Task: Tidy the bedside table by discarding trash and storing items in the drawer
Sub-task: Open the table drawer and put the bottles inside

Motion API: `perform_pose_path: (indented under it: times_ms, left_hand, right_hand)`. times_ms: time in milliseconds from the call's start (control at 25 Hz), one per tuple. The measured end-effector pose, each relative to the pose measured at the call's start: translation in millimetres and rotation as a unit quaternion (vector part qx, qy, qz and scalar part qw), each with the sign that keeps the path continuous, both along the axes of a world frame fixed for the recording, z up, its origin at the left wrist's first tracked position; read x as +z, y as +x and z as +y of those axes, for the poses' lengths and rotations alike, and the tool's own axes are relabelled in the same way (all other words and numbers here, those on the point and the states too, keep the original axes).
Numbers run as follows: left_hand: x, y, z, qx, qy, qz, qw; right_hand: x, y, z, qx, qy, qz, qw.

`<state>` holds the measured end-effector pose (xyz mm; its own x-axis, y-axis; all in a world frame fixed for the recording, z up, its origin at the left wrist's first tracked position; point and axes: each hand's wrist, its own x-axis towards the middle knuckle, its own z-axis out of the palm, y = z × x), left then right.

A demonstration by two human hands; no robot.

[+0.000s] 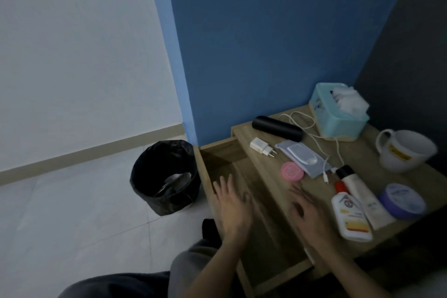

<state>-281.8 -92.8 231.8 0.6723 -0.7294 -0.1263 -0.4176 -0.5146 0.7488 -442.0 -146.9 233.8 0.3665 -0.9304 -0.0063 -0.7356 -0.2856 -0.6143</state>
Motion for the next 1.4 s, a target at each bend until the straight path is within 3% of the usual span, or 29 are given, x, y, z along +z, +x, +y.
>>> perform_pose_path:
  times_ms: [80, 160, 280, 360, 440, 560, 640, 760, 800, 880, 960, 1040, 1120, 1280, 1400]
  left_hand:
    - [20.9, -33.5, -11.2, -0.094, -0.039, -0.012, 0.995]
    - [31.7, -67.8, -15.9, -0.206, -0.065, 0.002, 0.976]
    - [38.4, -123.0, -20.7, -0.369, -0.029, -0.011, 0.929]
    - [30.6, -148.5, -22.0, -0.422, 0.019, -0.045, 0.906]
    - [23.9, -162.1, -23.9, -0.427, 0.055, -0.082, 0.899]
    - [15.1, -166.6, -21.0, -0.374, 0.057, -0.157, 0.912]
    - [22.8, -163.8, -16.3, -0.355, 0.108, -0.146, 0.917]
    - [15.1, -153.8, -15.1, -0.268, 0.006, -0.12, 0.956]
    - [14.3, -148.6, -15.1, -0.25, -0.009, -0.096, 0.963]
    - [12.7, -136.3, -11.8, -0.238, 0.042, 0.037, 0.97]
    - [10.7, -127.3, -1.3, -0.144, 0.03, 0.17, 0.974]
    - [8.3, -111.0, 14.6, -0.007, -0.005, 0.255, 0.967]
    - [-5.0, -88.0, 29.9, 0.08, 0.005, 0.282, 0.956]
    - [-19.0, -63.3, 47.8, 0.127, 0.079, 0.381, 0.913]
    - [-20.3, -58.0, 43.9, 0.192, 0.069, 0.409, 0.89]
  right_hand:
    - [18.1, -15.0, 0.8, -0.052, 0.013, -0.078, 0.995]
    - [34.7, -40.2, 1.4, -0.134, -0.064, -0.092, 0.985]
    - [36.4, -94.9, -6.8, -0.245, -0.031, 0.031, 0.969]
    - [23.4, -119.4, -8.7, -0.222, 0.012, 0.125, 0.967]
    - [13.2, -129.0, -9.3, -0.193, 0.036, 0.149, 0.969]
    - [13.0, -127.8, -14.3, -0.198, 0.048, 0.171, 0.964]
    - [24.0, -121.2, -16.3, -0.193, 0.074, 0.192, 0.959]
    - [32.8, -114.8, -15.7, -0.215, 0.107, 0.159, 0.958]
    - [34.0, -113.1, -14.8, -0.231, 0.12, 0.133, 0.956]
    - [34.7, -109.7, -12.9, -0.249, 0.165, 0.077, 0.951]
    - [34.6, -98.8, -3.5, -0.252, 0.21, 0.04, 0.944]
    - [28.1, -81.6, 10.4, -0.257, 0.21, -0.009, 0.943]
    - [27.7, -58.7, 26.1, -0.231, 0.211, -0.065, 0.948]
    - [19.9, -6.6, 56.3, -0.167, 0.275, -0.126, 0.939]
    - [1.0, 20.7, 67.7, -0.143, 0.27, -0.095, 0.947]
